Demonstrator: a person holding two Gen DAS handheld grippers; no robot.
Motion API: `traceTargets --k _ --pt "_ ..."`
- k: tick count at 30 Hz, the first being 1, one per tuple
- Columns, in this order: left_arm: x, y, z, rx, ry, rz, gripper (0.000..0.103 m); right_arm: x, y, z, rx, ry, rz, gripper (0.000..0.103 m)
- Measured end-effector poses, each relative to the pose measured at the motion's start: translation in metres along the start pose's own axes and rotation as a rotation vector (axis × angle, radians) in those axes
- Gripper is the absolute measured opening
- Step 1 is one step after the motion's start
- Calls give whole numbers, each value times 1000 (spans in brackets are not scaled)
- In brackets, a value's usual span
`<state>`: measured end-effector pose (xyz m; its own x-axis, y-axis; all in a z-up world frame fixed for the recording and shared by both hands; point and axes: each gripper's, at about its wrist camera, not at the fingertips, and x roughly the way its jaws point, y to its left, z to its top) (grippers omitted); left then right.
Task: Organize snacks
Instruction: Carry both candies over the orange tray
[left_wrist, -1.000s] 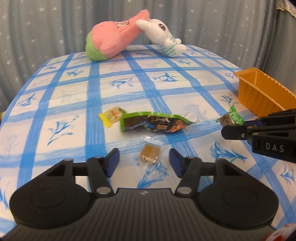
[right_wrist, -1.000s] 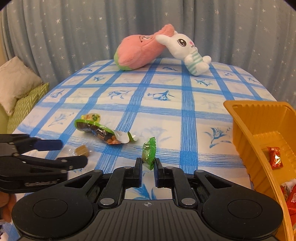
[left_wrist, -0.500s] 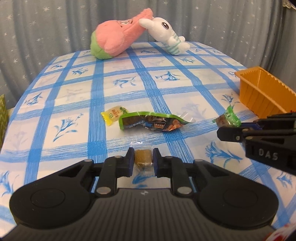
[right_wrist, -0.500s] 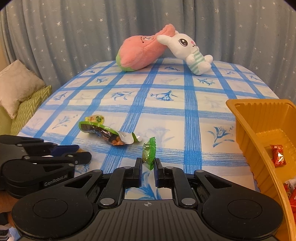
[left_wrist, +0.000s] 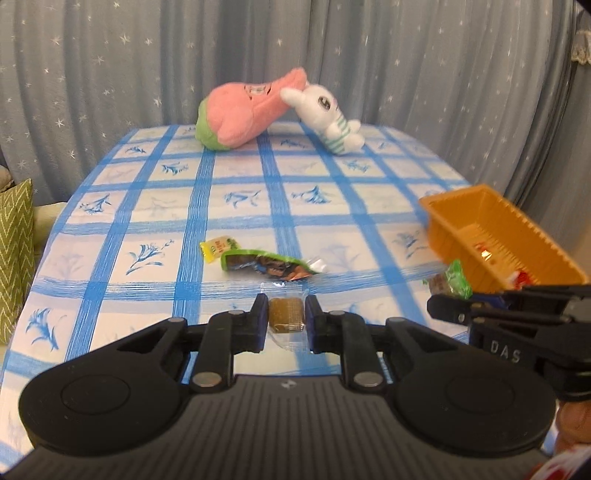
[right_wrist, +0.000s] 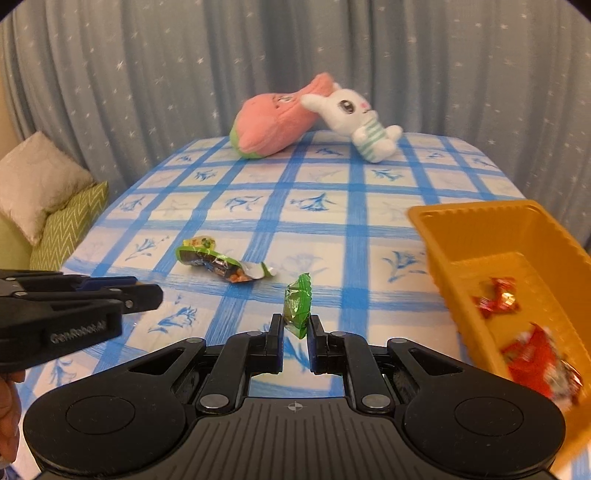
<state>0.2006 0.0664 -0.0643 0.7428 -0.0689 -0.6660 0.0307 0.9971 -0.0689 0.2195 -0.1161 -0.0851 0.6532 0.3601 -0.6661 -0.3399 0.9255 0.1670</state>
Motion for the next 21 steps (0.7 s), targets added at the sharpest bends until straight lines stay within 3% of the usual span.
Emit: traceTargets --k 11,21 --pt "-67 -49 -3 1 -56 -42 18 -74 -12 -6 16 -51 -29 13" --pt "-82 -95 1 56 -67 -96 18 -120 -51 -10 55 -87 -91 13"
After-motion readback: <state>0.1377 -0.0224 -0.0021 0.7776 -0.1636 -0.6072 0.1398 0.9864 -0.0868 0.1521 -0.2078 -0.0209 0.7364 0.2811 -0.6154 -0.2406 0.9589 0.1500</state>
